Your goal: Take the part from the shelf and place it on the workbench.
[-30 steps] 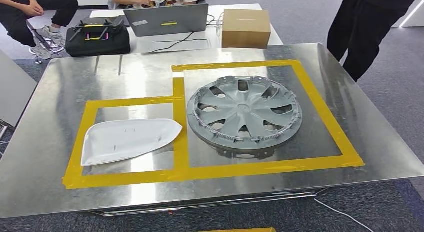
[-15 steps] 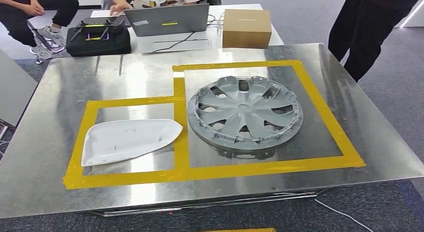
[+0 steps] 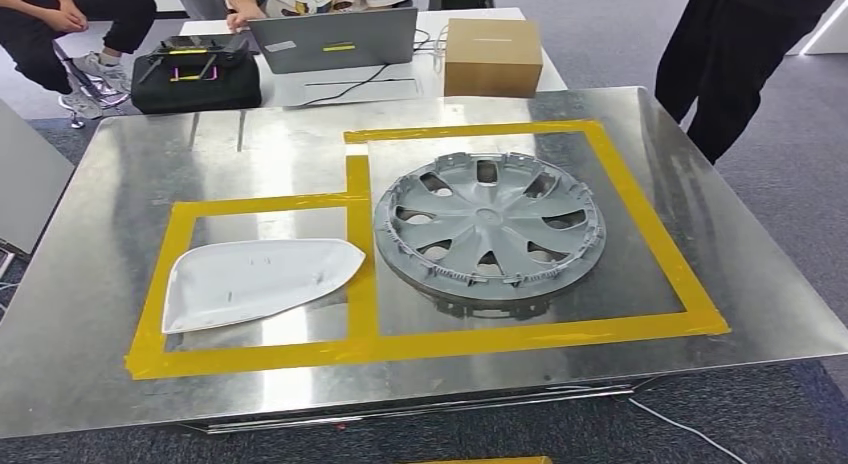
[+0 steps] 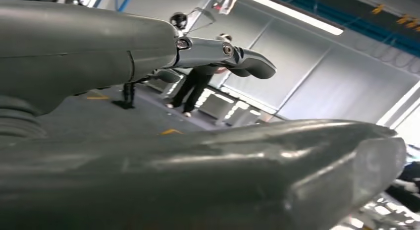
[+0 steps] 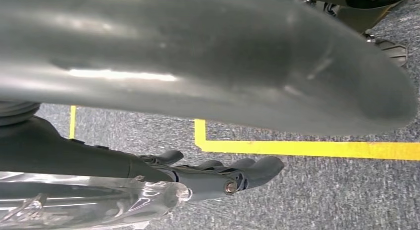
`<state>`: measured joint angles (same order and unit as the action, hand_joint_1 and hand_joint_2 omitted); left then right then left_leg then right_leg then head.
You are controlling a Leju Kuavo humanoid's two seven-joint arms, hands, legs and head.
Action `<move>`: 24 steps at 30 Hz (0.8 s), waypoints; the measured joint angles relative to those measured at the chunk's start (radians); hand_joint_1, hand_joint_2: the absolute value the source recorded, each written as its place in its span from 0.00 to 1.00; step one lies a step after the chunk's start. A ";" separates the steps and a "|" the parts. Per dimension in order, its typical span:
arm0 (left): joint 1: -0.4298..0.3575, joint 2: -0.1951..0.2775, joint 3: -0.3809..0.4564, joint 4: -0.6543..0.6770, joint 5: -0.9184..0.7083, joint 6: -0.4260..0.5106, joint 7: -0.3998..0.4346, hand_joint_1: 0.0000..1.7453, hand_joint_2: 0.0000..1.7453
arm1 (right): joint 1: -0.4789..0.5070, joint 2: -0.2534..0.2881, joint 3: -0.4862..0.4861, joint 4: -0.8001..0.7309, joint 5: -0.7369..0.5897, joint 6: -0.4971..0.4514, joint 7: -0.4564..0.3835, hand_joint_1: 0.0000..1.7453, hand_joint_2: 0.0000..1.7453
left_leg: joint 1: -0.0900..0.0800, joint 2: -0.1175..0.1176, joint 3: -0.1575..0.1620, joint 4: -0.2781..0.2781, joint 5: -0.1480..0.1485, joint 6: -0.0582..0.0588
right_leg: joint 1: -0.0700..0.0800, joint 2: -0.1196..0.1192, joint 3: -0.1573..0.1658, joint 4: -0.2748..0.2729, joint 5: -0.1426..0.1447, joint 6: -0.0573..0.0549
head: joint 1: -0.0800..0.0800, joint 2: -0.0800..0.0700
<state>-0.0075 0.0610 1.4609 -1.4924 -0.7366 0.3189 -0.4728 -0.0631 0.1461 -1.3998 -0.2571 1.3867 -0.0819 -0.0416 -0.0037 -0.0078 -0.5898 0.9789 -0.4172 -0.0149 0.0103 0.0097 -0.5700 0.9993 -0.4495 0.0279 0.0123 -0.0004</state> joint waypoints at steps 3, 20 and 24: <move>-0.001 0.001 0.009 0.033 -0.005 0.007 0.001 0.00 0.00 | 0.000 0.000 -0.002 0.000 -0.001 0.000 0.002 0.00 0.00 | 0.000 0.000 0.000 0.000 0.000 0.000 | 0.000 0.000 0.000 0.000 0.000 0.000 | 0.000 0.000; -0.016 0.014 0.034 0.292 -0.082 0.184 0.096 0.00 0.00 | -0.002 0.000 -0.003 0.000 -0.021 0.000 -0.004 0.00 0.00 | 0.000 0.000 0.001 0.000 0.000 0.000 | 0.000 0.000 0.000 0.000 0.000 0.000 | 0.000 0.000; -0.015 0.003 0.037 0.394 -0.169 0.242 0.139 0.00 0.00 | -0.002 0.000 -0.004 0.000 -0.028 0.000 -0.004 0.00 0.00 | 0.000 0.000 0.001 0.000 -0.001 0.000 | 0.000 0.000 0.001 0.000 0.000 0.000 | 0.000 0.000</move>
<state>-0.0220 0.0645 1.4981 -1.0988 -0.9058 0.5610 -0.3338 -0.0648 0.1461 -1.4043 -0.2571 1.3582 -0.0816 -0.0456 -0.0040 -0.0078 -0.5893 0.9789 -0.4178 -0.0148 0.0100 0.0097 -0.5694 0.9993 -0.4500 0.0280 0.0124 -0.0004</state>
